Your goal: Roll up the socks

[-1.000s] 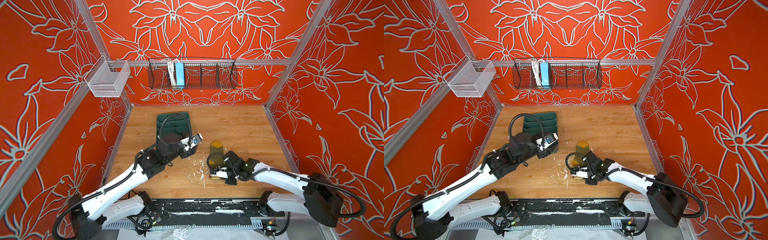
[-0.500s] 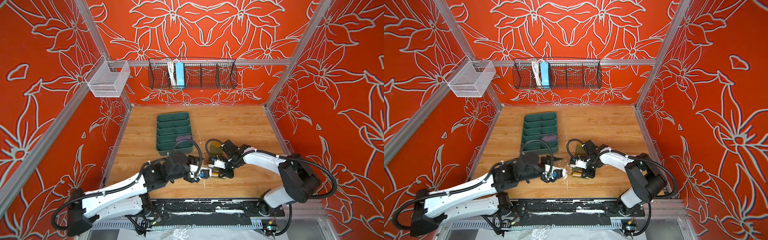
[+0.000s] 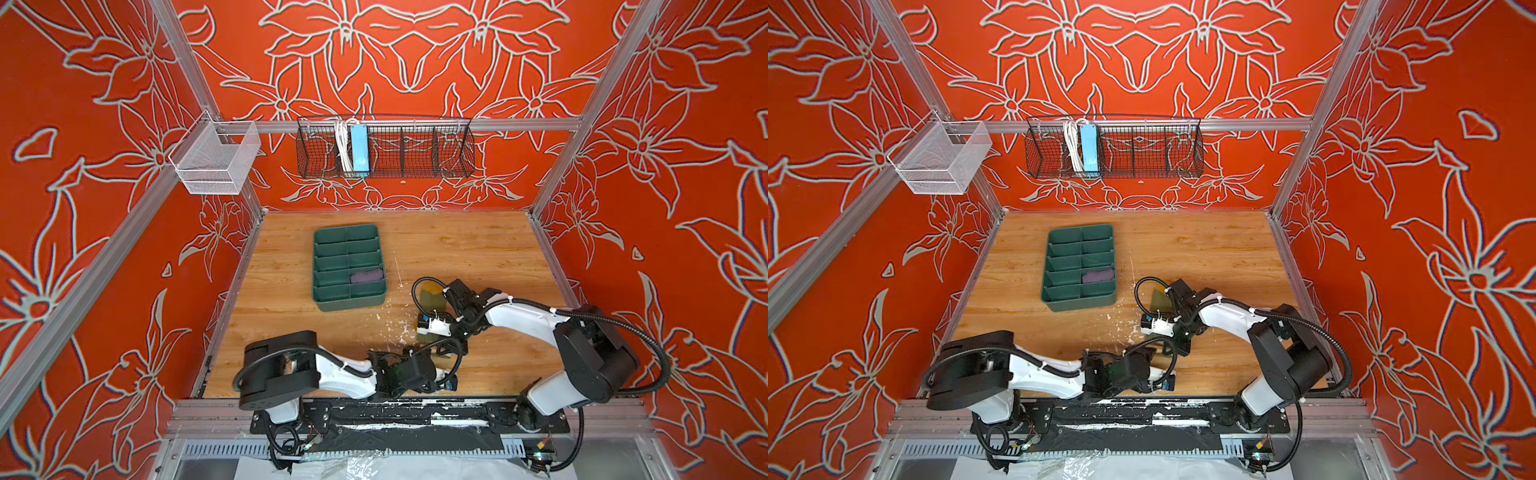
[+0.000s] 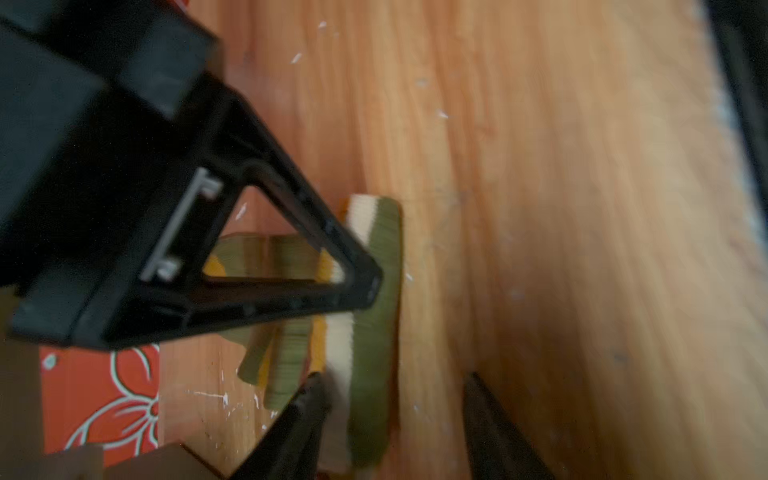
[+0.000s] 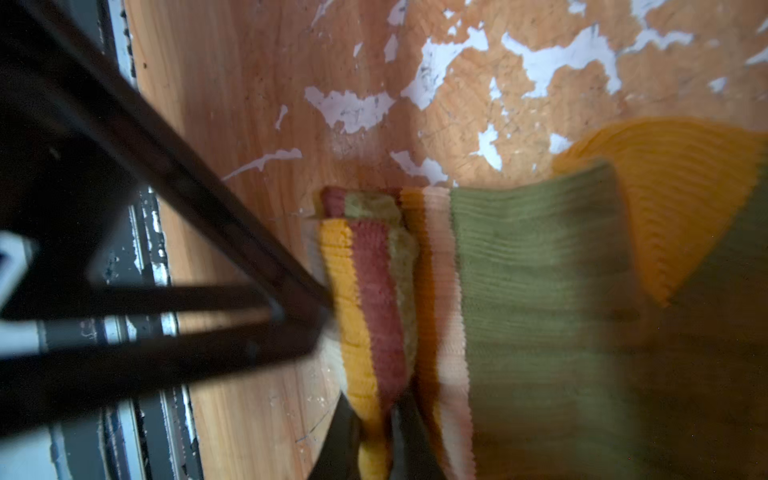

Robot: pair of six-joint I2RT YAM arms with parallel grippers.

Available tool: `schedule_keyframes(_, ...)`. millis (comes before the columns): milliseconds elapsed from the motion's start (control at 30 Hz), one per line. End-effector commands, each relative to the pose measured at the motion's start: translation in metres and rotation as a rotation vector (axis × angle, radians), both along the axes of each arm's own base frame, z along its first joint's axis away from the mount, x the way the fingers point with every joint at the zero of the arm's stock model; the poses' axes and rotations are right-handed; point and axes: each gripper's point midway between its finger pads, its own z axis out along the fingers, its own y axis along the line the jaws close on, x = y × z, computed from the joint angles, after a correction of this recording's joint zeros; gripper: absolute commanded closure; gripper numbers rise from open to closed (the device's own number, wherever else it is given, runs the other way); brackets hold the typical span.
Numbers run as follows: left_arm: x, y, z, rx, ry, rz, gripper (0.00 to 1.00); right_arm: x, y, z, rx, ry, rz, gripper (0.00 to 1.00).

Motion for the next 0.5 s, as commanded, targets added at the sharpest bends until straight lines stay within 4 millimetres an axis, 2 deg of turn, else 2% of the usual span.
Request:
schedule_keyframes(0, 0.026, -0.005, 0.016, -0.07, -0.132, 0.117, 0.56, -0.003, -0.008, -0.012, -0.05, 0.017, 0.017, 1.0)
schedule_keyframes(167, 0.024, 0.008, -0.006, 0.003, -0.114, 0.115, 0.69, -0.003, -0.007, -0.008, -0.037, 0.008, 0.019, 1.0)
schedule_keyframes(267, 0.019, 0.018, -0.022, 0.069, -0.076, 0.106, 0.82, -0.002, -0.007, -0.006, -0.035, -0.008, 0.017, 1.0)
schedule_keyframes(400, 0.015, 0.025, -0.035, 0.13, -0.037, 0.104, 0.99, 0.004, -0.007, -0.001, -0.027, -0.041, 0.004, 1.0)
schedule_keyframes(467, 0.011, 0.027, -0.039, 0.151, 0.008, 0.097, 1.0, 0.013, -0.007, 0.003, -0.027, -0.086, -0.022, 1.0)
